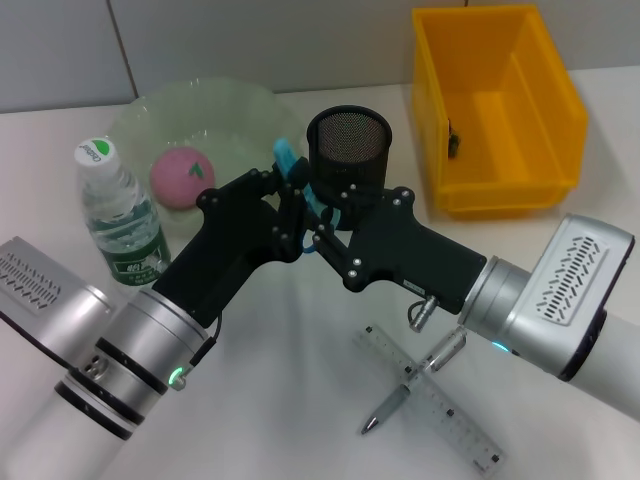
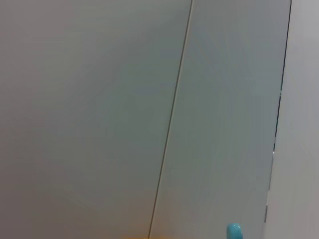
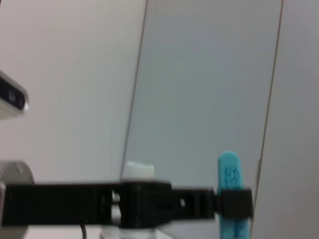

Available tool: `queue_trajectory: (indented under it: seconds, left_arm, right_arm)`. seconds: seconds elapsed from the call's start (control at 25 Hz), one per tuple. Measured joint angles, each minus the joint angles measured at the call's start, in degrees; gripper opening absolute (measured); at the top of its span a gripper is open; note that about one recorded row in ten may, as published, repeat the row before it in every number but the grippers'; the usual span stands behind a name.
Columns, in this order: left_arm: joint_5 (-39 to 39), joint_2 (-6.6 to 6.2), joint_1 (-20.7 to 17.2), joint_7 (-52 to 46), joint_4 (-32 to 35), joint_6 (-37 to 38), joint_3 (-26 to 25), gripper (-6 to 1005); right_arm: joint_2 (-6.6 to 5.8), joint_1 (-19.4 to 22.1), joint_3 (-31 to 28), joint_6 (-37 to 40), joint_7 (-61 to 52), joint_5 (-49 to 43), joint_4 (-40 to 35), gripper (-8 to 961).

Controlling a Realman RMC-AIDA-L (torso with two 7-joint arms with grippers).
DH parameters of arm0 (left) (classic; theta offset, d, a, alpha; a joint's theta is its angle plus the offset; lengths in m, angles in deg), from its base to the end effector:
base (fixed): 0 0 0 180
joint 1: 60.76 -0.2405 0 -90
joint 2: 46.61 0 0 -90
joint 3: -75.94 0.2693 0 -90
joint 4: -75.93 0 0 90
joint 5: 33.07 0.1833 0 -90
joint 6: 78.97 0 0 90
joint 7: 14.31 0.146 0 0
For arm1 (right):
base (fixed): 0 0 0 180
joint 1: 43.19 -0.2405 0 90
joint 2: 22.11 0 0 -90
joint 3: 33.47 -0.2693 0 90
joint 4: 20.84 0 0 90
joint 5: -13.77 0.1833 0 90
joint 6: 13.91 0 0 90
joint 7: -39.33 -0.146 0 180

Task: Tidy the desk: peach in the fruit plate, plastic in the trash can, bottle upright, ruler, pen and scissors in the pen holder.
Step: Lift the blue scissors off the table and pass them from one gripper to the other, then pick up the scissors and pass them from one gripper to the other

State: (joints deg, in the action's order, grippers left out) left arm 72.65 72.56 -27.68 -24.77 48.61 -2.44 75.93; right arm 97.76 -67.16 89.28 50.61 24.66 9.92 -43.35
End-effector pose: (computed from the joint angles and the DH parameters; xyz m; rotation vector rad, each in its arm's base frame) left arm -0.1961 0.2909 -0.0932 -2.0584 -0.5022 -1.1778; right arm 0.2254 0.2935 -0.0894 -2.2737 0.1194 0.8686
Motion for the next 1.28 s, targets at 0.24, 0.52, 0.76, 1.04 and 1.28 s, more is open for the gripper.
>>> queue_trajectory:
  seconds: [0.24,0.52,0.76,1.04,1.28]
  left_arm:
    - [0.0,-0.01,0.1,0.0,0.0,0.1,-0.1,96]
    - [0.1,0.01,0.5,0.0,0.1,0.2,-0.2,91]
    - [0.1,0.01,0.2,-0.4,0.2,0.7,-0.8,92]
    - [0.1,-0.30,-0.6,-5.8,1.6,5.3,-0.8,95]
    - [5.2,-0.41,-2.0,-11.5,4.0,10.9,-1.2,97]
  right_arm:
    - [0.00,-0.2,0.1,-1.2,-0.7,0.0,-0.6,248]
    - [0.00,-0.2,0.1,-1.0,-0.7,-0.2,-0.6,354]
    - [0.00,0.9,-0.8,1.9,-0.7,-0.1,-0.2,545]
    - [-0.14,4.2,-4.4,12.3,-4.8,-0.1,2.1,621]
    - [-0.44,4.3,-5.9,26.3,-13.7,-0.2,10.3,648]
